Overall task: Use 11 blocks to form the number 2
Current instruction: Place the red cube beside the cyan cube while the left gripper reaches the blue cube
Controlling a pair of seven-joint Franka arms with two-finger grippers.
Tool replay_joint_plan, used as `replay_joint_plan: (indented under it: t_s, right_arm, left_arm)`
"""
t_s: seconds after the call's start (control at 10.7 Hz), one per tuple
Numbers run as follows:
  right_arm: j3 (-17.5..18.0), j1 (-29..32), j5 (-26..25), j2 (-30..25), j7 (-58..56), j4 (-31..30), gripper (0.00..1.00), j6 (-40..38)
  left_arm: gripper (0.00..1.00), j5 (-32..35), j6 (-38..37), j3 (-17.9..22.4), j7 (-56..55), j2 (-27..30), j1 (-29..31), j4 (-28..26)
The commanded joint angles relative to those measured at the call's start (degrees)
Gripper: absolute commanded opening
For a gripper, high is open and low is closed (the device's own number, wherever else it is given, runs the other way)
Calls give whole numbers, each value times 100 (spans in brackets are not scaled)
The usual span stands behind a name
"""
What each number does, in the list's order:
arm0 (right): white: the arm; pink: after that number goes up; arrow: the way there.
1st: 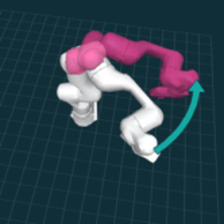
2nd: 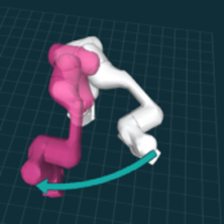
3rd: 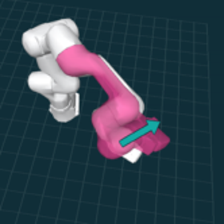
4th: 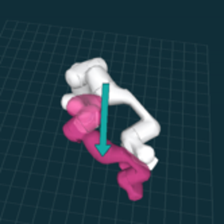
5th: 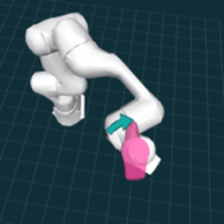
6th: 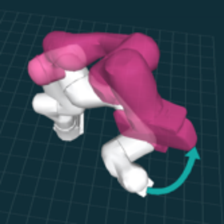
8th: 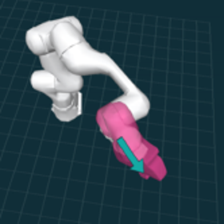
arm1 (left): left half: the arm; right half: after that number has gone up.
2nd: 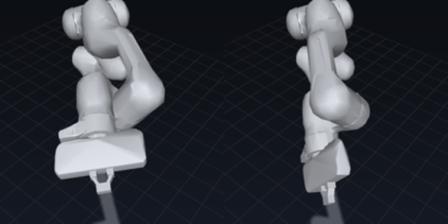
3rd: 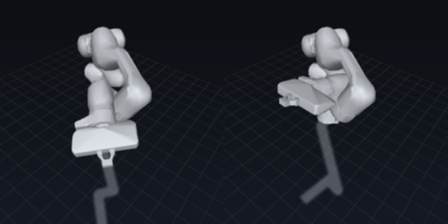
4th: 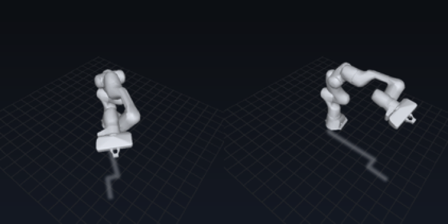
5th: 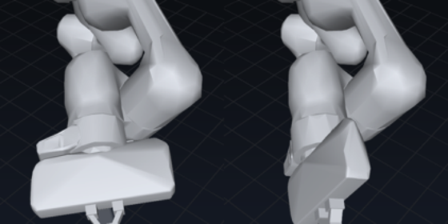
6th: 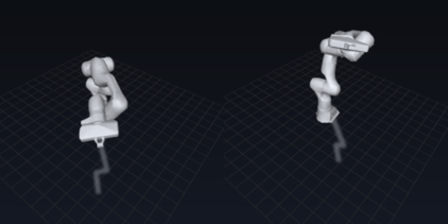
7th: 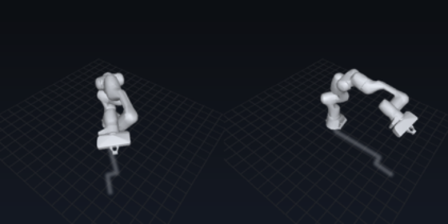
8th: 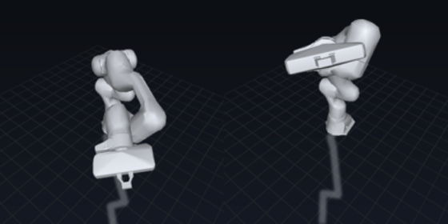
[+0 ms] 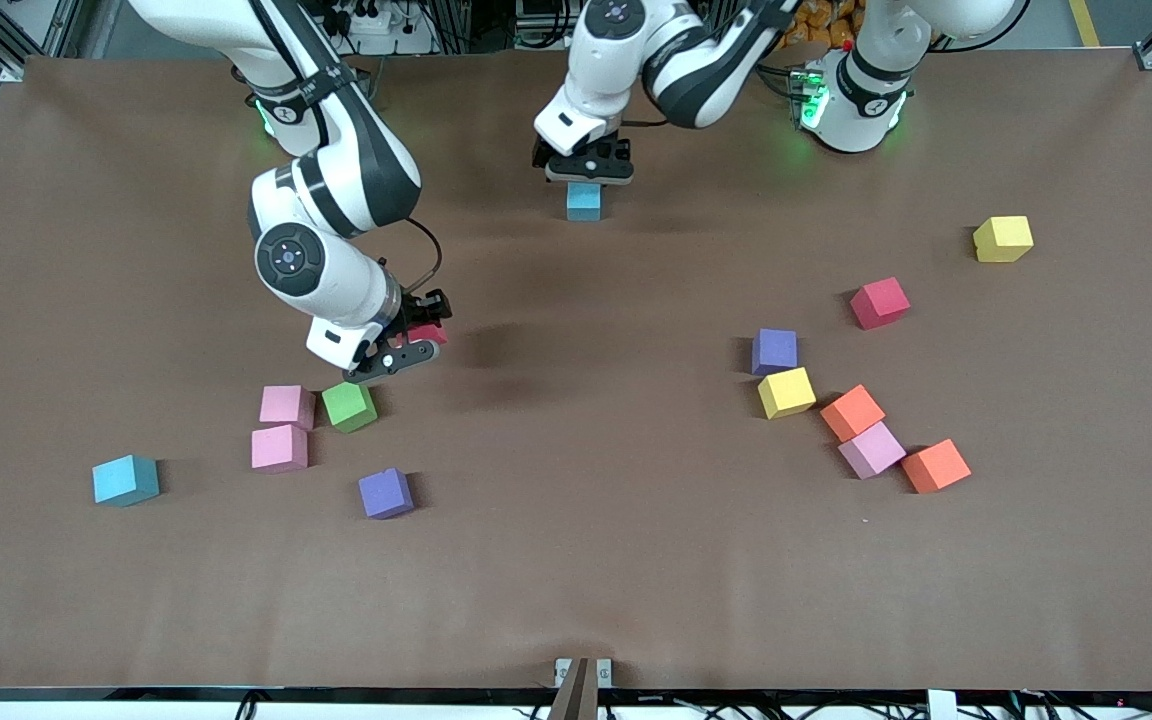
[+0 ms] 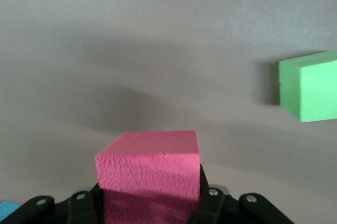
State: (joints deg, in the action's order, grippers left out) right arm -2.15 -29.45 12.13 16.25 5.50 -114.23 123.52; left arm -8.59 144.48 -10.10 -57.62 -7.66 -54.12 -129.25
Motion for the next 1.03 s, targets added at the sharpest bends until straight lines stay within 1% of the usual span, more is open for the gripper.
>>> replay_joint_plan:
  t_s: [0.0, 0.19, 0.28, 0.37, 0.47, 0.56, 0.75, 0.84, 0.93]
  right_arm:
    - [-48, -533, 9, -158, 774, -363, 18, 417]
    - [-57, -1007, 9, -27, 1337, -363, 18, 759]
    - [-57, -1297, 0, 53, 1566, -363, 18, 926]
    - [-49, -1378, -165, 132, 1464, -354, 18, 1041]
    - [-31, -1388, -559, 115, 1028, -363, 18, 1034]
    - [-22, -1422, -580, 72, 327, -450, 17, 999]
    - [-22, -1397, -589, -8, -1718, -661, 17, 981]
    - [-5, -1344, -580, -69, -2433, -775, 17, 972]
    - [-5, -1344, -589, -139, -3144, -898, 17, 972]
  left_arm:
    - [100, -55, -655, -36, 740, 633, 837, -136]
    - [100, -55, -1121, -27, 1189, 591, 1541, 66]
    - [100, -55, -1141, -27, 1548, 547, 1892, 93]
    - [100, -55, -1141, -27, 2161, 477, 2314, 93]
    - [100, -55, -1141, -27, 2724, 328, 2692, 120]
    - [100, -55, -1141, -27, 3034, 118, 2948, 216]
    - [100, -38, -1150, -1, 3335, -304, 3152, 374]
    - [100, 119, -1193, 8, 3554, -506, 3292, 505]
    - [100, 460, -1281, -1, 3652, -648, 3485, 681]
